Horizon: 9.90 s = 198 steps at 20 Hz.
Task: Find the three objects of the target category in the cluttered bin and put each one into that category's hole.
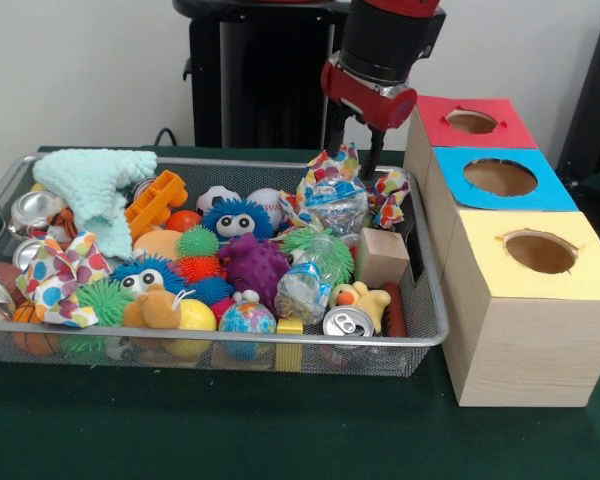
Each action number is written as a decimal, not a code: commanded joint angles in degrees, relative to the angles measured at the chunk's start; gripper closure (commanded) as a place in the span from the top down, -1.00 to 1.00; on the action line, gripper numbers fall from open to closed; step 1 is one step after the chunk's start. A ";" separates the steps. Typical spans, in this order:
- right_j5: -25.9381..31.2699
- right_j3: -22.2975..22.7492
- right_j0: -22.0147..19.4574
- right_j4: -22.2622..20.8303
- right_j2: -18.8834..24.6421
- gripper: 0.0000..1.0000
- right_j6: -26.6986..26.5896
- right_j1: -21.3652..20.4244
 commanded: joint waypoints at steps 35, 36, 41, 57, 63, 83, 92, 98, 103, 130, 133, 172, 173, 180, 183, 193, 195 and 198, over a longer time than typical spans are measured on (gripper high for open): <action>-13.61 8.12 -8.52 -0.58 16.71 1.00 7.77 4.88; -13.13 7.42 -7.69 -0.28 15.91 1.00 7.91 5.36; -12.86 5.92 -6.47 0.21 13.77 1.00 8.12 6.46; -12.69 6.31 -7.08 -1.06 13.40 -1.00 6.73 4.38; -12.52 8.28 -7.74 -0.47 13.83 -1.00 7.77 1.33; 1.82 3.44 2.37 -0.32 0.85 -1.00 7.90 -10.82; 3.65 0.05 8.95 2.91 -2.26 -1.00 12.82 -7.76; 3.49 -0.79 13.45 5.22 -4.46 -1.00 15.28 -5.10; 1.95 -0.80 14.33 6.89 -4.47 -1.00 14.78 -3.35; 11.85 -8.56 23.86 13.65 -11.49 -1.00 16.45 3.18; 11.20 -8.29 24.07 14.16 -11.55 -1.00 16.15 3.52; 18.32 -16.40 23.54 13.43 -14.98 -1.00 13.29 3.74; 18.72 -16.96 23.64 13.40 -14.99 -1.00 13.39 3.90; 17.52 -20.18 22.31 13.70 -13.73 -1.00 13.28 6.62; 17.44 -21.26 22.12 13.70 -13.63 -1.00 13.34 7.34; 19.19 -24.14 22.43 14.11 -14.10 -1.00 14.46 9.37; 18.94 -24.13 22.43 14.18 -14.09 -1.00 14.36 9.47; 19.37 -24.17 21.91 13.51 -13.72 -1.00 12.60 9.22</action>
